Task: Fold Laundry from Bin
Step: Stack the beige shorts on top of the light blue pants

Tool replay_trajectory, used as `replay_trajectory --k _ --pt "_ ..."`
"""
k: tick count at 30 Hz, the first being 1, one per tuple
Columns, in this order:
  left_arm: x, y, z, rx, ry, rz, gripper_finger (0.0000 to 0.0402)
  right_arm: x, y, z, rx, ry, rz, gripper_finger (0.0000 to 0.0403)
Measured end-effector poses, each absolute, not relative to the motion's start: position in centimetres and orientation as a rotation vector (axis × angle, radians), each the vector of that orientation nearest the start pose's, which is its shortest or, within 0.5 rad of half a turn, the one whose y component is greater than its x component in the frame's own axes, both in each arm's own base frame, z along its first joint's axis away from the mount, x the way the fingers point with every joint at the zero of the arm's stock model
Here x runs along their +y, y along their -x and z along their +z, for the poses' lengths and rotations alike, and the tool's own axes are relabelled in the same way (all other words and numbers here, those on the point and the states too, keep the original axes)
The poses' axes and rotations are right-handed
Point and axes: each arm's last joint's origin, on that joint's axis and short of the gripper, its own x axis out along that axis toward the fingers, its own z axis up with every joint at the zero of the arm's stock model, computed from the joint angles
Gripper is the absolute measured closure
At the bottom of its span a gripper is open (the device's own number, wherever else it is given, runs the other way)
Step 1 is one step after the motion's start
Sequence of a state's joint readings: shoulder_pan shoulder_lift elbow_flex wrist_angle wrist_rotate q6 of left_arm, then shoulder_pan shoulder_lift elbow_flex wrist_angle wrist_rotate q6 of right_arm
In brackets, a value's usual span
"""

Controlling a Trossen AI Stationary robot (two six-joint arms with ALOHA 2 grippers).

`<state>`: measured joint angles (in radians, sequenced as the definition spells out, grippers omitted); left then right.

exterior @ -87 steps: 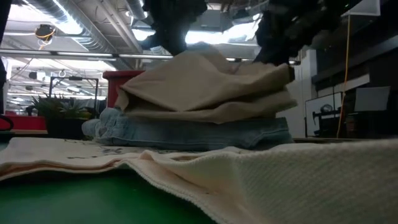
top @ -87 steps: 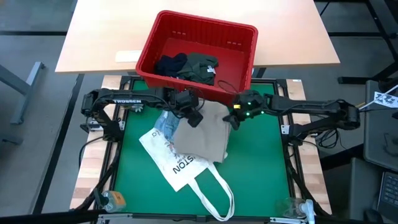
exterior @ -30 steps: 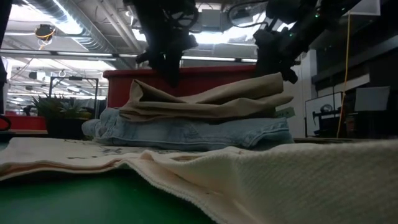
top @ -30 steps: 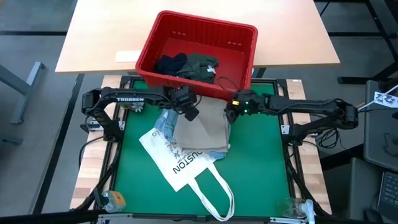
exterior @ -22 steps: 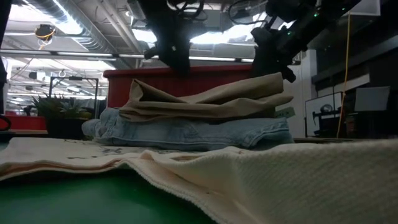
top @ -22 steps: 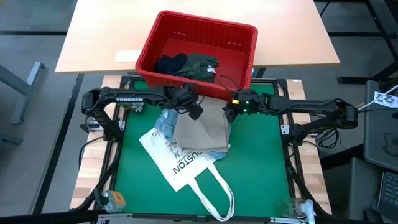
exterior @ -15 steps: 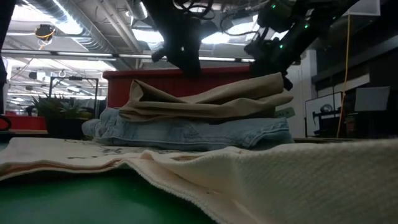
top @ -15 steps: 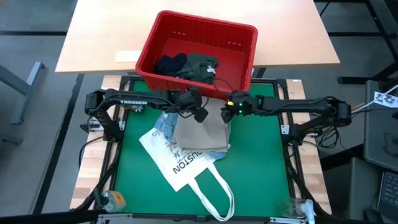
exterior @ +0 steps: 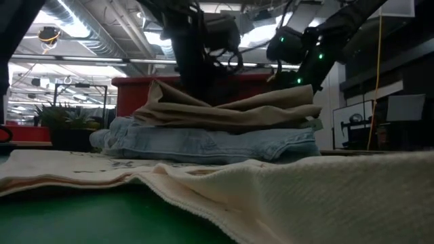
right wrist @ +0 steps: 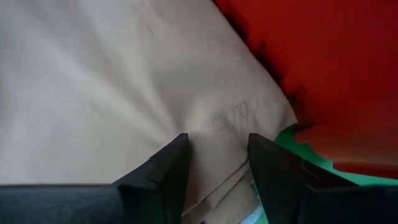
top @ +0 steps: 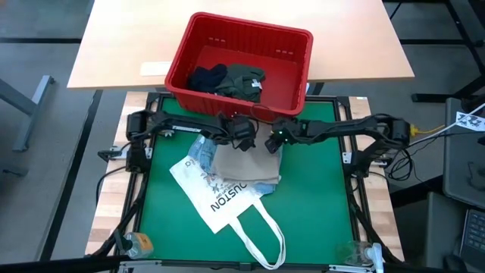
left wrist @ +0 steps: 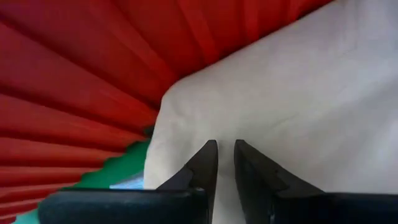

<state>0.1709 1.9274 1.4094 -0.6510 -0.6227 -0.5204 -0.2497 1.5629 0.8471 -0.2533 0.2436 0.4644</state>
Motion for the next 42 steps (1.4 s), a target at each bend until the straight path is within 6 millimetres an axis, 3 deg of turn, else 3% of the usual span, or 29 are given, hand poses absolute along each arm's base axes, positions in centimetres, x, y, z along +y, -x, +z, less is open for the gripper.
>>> replay_trajectory --k 6,12,15,19,29,36,42 --pt "8.4 -38.7 17.3 1.018 0.150 0.978 0.0364 -8.0 -28.8 16.1 0.904 -0.420 -0.679 0.0236" --pt "8.4 -38.8 16.7 1.035 0.145 0.978 0.0373 -8.0 -28.7 16.1 0.910 -0.419 -0.678 0.0236" --pt "8.3 -38.5 17.6 1.027 0.160 0.964 0.0374 -8.0 -28.7 16.1 0.914 -0.426 -0.667 0.0236" --pt "7.6 -37.9 20.4 0.967 0.199 0.918 0.0374 -7.7 -28.3 16.9 0.920 -0.459 -0.610 0.0236" --pt "3.6 -36.1 26.7 0.829 0.206 0.747 0.0374 -6.8 -26.3 21.3 0.821 -0.533 -0.476 0.0236" --pt "0.2 -35.5 28.0 0.845 0.247 0.553 0.0374 -4.4 -25.1 22.8 0.834 -0.563 -0.439 0.0236" --pt "-2.5 -35.1 27.6 0.963 0.301 0.338 0.0374 -0.4 -26.3 23.7 0.750 -0.526 -0.263 0.0236"
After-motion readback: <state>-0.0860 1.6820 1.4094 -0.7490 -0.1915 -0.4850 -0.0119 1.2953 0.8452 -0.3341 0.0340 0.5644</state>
